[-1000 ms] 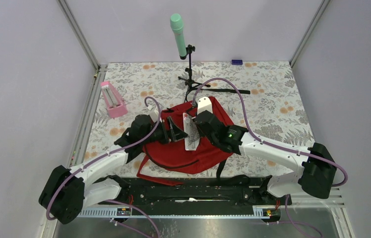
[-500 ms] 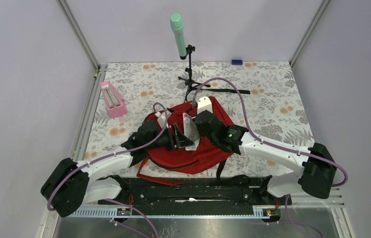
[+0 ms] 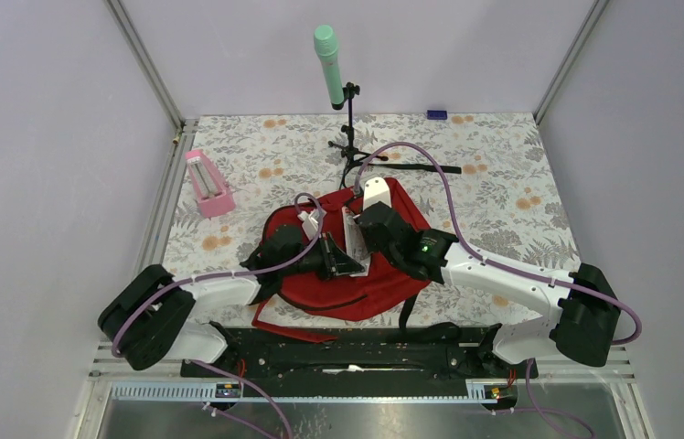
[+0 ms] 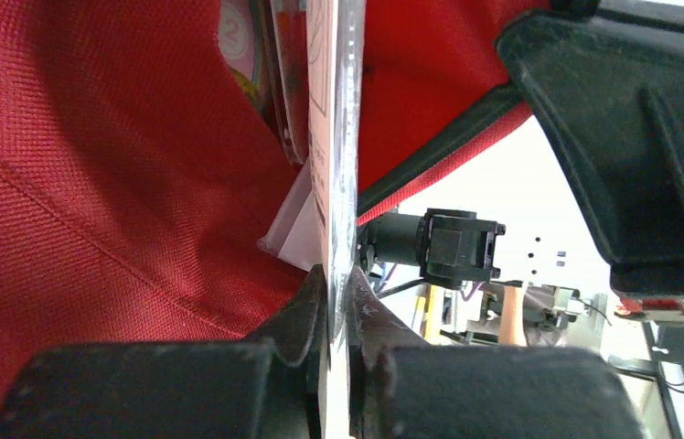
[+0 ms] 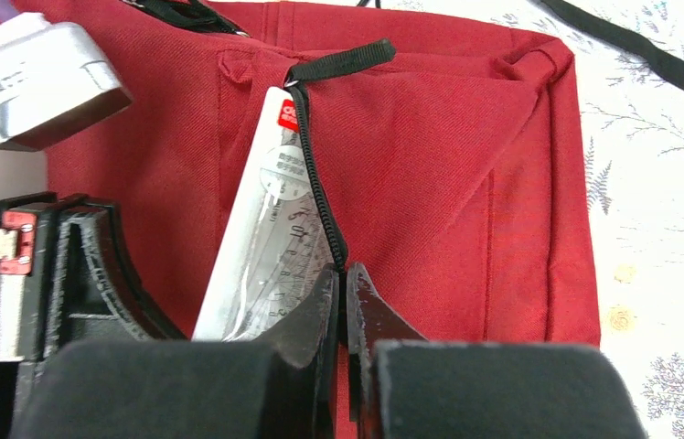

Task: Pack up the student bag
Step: Place the stationery in the student bag.

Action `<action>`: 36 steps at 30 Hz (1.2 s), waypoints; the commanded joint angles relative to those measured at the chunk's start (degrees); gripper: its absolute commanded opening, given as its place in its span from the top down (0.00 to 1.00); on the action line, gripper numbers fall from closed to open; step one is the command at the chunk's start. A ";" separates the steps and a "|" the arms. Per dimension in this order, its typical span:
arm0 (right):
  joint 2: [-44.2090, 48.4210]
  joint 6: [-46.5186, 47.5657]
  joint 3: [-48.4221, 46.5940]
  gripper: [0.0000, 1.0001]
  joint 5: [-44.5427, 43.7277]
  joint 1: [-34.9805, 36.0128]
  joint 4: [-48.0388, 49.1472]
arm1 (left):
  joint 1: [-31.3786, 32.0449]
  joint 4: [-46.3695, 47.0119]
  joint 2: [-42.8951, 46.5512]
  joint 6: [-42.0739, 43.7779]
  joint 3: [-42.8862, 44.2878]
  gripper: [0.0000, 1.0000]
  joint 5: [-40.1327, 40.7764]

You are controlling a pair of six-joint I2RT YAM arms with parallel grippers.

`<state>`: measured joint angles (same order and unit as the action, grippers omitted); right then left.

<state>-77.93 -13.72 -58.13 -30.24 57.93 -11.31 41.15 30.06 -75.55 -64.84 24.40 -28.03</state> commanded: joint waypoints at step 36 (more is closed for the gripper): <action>4.29 1.20 1.03 1.00 2.28 1.48 5.17 | 1.19 31.19 -16.13 -7.76 5.93 1.00 16.27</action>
<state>-77.01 -13.23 -57.28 -29.02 57.98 -7.97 43.16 55.13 -91.31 -74.83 26.24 -17.06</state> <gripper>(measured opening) 0.030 0.032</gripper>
